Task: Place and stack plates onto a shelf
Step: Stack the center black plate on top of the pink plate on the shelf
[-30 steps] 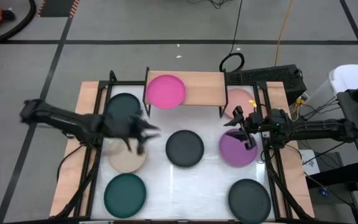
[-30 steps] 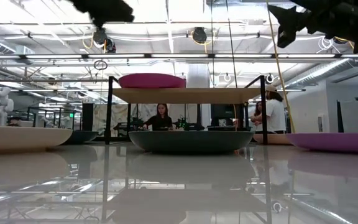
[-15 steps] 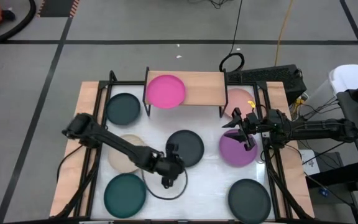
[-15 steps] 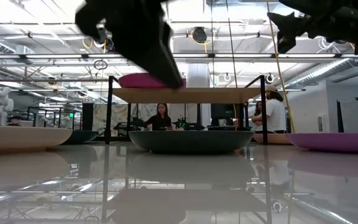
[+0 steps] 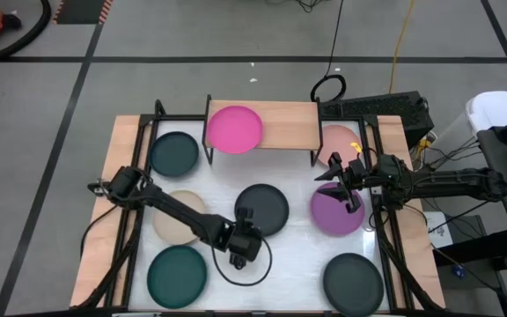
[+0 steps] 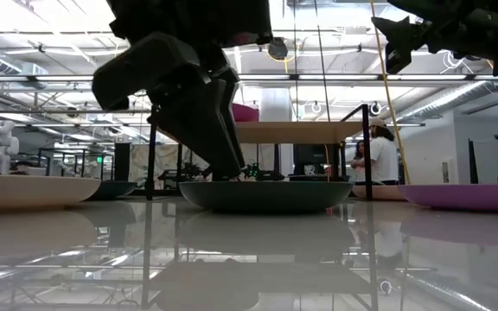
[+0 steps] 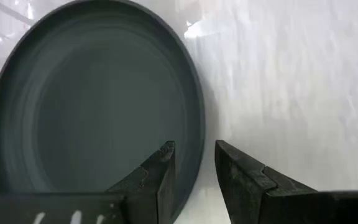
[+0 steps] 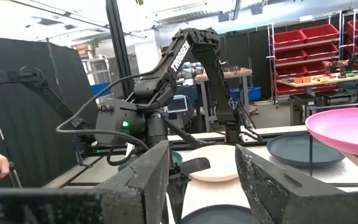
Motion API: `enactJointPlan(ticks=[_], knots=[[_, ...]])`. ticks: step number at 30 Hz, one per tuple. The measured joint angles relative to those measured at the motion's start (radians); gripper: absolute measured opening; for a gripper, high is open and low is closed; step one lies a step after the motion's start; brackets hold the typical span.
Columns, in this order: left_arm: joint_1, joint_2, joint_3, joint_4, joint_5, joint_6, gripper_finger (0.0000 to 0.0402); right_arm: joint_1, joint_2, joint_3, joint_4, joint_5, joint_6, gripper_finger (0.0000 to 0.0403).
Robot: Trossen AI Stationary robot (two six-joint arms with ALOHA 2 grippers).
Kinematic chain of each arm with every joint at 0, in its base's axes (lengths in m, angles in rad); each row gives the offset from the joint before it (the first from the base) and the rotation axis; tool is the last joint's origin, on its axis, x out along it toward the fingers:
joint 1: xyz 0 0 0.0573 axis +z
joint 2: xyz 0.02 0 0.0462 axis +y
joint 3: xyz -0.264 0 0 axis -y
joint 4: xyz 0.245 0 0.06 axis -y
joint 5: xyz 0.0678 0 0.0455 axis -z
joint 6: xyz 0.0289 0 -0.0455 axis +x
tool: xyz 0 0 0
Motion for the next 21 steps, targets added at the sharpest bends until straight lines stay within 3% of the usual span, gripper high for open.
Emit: enactJointPlan(ticks=[16, 21], knots=[[0.008, 0.072, -0.016, 0.020, -0.009, -0.073, 0.0116, 0.000, 0.003, 0.001, 0.000, 0.005, 0.003, 0.0165], [0.005, 0.058, -0.013, 0.008, -0.048, -0.021, 0.0050, 0.000, 0.004, 0.001, 0.002, 0.005, 0.000, 0.0165]])
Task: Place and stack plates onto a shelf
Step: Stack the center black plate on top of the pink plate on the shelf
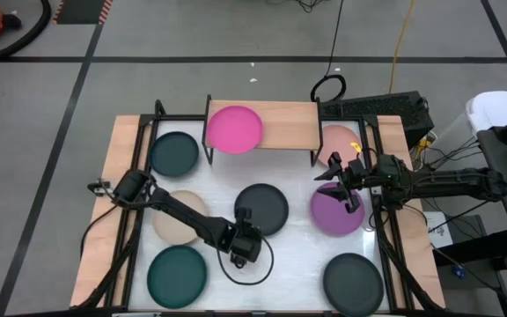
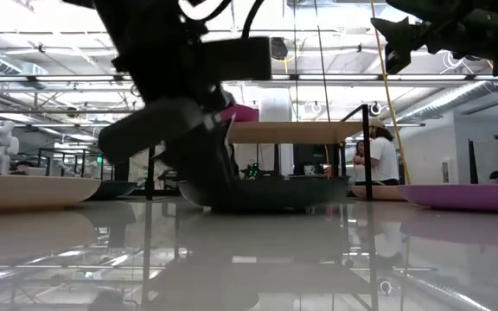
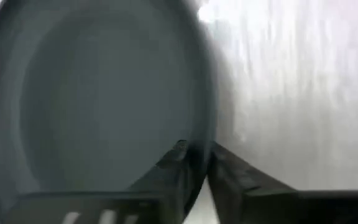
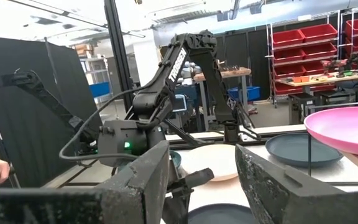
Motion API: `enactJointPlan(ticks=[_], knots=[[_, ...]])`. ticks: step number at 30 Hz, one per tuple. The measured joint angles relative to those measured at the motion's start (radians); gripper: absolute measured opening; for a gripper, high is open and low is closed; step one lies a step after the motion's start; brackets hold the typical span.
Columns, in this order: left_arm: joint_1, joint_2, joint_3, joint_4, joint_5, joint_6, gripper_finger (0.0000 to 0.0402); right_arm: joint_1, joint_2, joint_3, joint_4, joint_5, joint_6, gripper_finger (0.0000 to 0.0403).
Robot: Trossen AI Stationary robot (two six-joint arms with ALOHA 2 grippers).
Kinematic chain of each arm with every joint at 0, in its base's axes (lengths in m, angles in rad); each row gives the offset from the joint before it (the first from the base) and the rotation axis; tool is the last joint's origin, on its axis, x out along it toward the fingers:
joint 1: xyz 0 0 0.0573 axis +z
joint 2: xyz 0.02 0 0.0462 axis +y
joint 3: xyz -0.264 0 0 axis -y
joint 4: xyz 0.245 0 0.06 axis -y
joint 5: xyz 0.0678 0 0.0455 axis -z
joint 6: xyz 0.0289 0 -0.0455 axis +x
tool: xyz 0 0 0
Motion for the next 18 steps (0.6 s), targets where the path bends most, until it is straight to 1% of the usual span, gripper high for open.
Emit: enactJointPlan(ticks=[1, 2, 3, 7, 11, 13, 15, 18], knots=[[0.000, -0.010, 0.004, 0.002, -0.010, 0.011, 0.0028, 0.000, 0.000, 0.000, 0.001, 0.000, 0.000, 0.0165], [0.001, -0.023, 0.005, 0.002, -0.025, 0.019, 0.0017, 0.000, 0.000, 0.000, 0.001, 0.000, 0.000, 0.0165], [0.004, -0.035, 0.007, 0.002, -0.031, 0.016, 0.0014, 0.000, 0.000, 0.000, 0.002, 0.000, 0.000, 0.0165], [0.003, -0.107, 0.005, -0.045, -0.110, 0.050, 0.0011, 0.000, 0.000, 0.000, 0.003, 0.000, 0.000, 0.0165], [0.003, -0.241, 0.006, -0.103, -0.257, 0.106, 0.0010, 0.000, 0.000, 0.000, 0.003, 0.000, 0.000, 0.0165], [0.013, -0.312, 0.006, -0.118, -0.305, 0.161, 0.0010, 0.000, 0.000, 0.000, 0.004, 0.000, -0.001, 0.0165], [0.038, -0.381, 0.006, -0.150, -0.335, 0.222, 0.0010, 0.000, 0.000, 0.000, 0.006, 0.001, -0.001, 0.0165], [0.124, -0.458, 0.008, -0.188, -0.337, 0.298, 0.0010, 0.000, 0.000, 0.000, 0.007, 0.007, -0.001, 0.0165]])
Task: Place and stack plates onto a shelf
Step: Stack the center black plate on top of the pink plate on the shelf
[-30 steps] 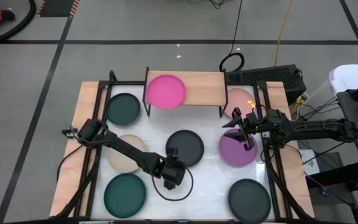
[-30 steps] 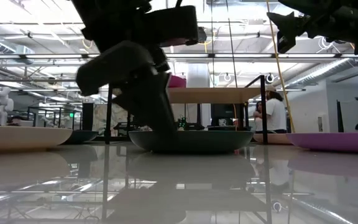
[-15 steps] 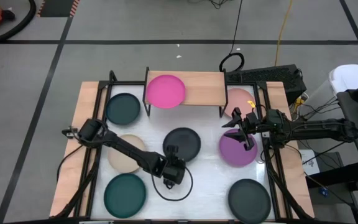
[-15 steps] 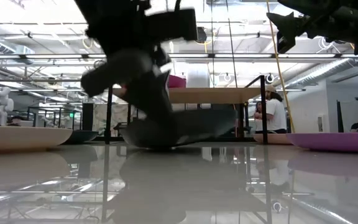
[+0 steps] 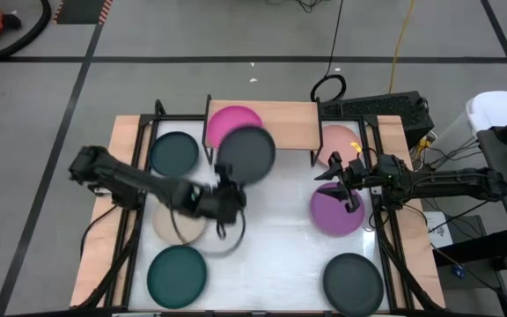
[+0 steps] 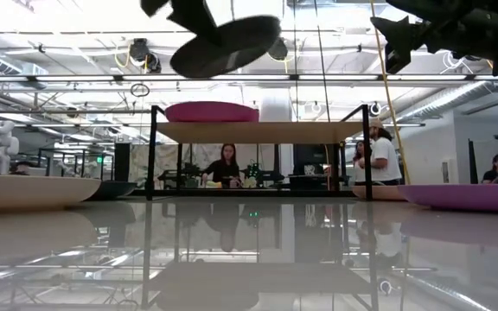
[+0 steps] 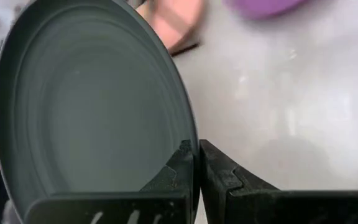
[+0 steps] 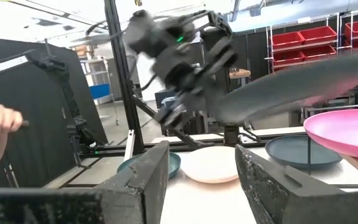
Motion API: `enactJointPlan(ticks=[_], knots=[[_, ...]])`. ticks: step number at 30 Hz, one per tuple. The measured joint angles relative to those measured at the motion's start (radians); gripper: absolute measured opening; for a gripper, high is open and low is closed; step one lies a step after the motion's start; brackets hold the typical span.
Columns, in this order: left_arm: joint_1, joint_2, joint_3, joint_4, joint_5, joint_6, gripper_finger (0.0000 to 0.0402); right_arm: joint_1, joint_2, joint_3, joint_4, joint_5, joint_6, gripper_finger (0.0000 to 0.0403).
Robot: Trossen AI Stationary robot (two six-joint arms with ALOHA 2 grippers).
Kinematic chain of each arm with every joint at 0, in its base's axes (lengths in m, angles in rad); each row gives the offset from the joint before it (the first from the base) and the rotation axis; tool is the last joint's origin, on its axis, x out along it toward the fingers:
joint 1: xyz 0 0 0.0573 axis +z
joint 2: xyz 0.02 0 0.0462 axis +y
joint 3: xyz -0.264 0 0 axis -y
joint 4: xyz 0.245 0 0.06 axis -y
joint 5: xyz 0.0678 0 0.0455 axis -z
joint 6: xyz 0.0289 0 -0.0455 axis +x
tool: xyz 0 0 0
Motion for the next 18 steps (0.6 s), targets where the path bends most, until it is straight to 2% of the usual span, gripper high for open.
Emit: enactJointPlan(ticks=[2, 8, 18], knots=[[0.074, -0.022, 0.000, -0.021, 0.044, 0.040, 0.0010, 0.000, 0.000, 0.000, -0.001, 0.018, 0.000, 0.0165], [0.288, -0.009, -0.001, -0.081, 0.283, 0.085, 0.0010, 0.000, 0.000, 0.000, -0.001, 0.020, 0.000, 0.0165], [0.453, 0.012, 0.001, -0.121, 0.378, 0.093, 0.0019, 0.000, 0.001, 0.000, -0.003, 0.021, -0.019, 0.0165]])
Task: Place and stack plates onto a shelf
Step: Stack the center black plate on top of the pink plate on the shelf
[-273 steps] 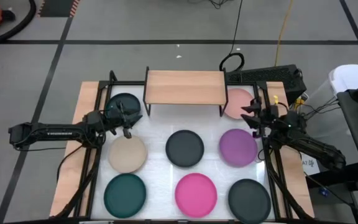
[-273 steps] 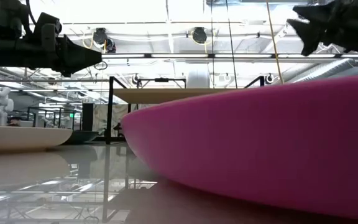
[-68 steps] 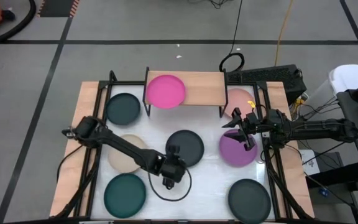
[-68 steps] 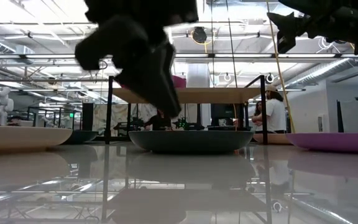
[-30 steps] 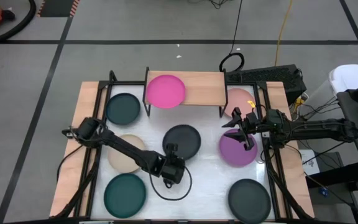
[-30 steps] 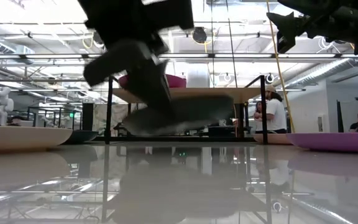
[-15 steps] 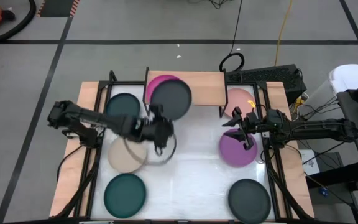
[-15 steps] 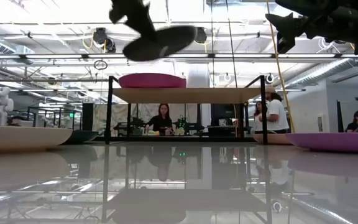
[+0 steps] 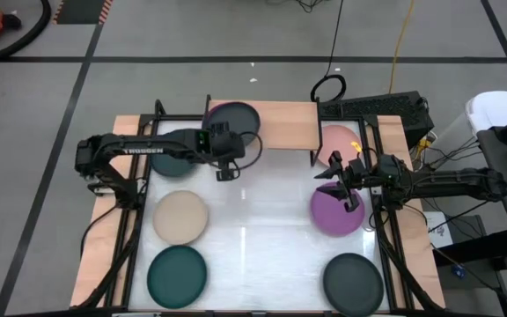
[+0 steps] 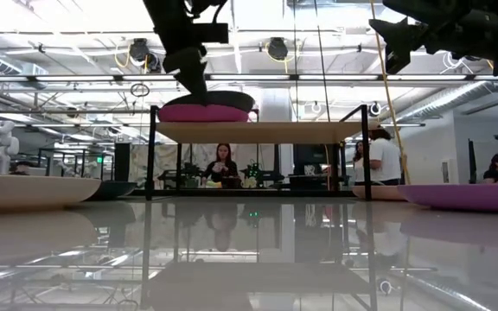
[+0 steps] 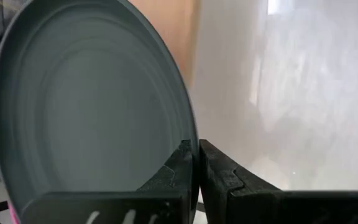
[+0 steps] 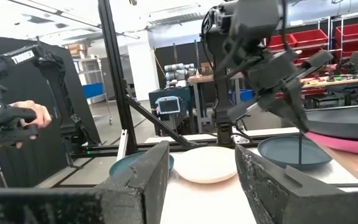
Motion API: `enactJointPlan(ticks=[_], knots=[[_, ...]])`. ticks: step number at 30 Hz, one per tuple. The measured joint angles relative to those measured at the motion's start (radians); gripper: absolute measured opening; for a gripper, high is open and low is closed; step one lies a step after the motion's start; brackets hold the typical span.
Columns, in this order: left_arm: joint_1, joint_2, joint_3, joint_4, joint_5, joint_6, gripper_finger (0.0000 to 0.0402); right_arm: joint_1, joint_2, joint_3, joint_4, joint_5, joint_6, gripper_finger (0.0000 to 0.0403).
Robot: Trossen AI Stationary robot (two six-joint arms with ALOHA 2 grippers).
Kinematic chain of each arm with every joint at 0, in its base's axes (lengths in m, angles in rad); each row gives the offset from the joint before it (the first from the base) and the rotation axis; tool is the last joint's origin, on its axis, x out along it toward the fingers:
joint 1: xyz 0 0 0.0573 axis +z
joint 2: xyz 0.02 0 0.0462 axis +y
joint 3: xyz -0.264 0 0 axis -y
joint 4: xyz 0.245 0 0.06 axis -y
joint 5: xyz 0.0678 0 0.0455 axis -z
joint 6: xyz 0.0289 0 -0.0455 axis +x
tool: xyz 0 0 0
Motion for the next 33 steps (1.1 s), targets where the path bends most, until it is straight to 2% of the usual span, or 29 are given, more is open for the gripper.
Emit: enactJointPlan(ticks=[11, 23, 27, 33], knots=[[0.036, 0.001, 0.000, 0.000, 0.014, 0.026, 0.0037, 0.000, 0.000, 0.000, -0.001, 0.000, 0.003, 0.0165], [0.037, 0.005, -0.004, -0.017, 0.010, -0.031, 0.0165, 0.000, 0.000, 0.000, -0.001, 0.000, 0.001, 0.0165], [0.032, 0.005, -0.004, -0.016, 0.010, -0.040, 0.0180, 0.000, 0.000, 0.000, 0.001, 0.000, 0.000, 0.0165], [-0.003, 0.017, -0.004, 0.035, 0.012, 0.050, 0.0181, 0.000, 0.000, 0.000, 0.002, 0.025, 0.000, 0.0165]])
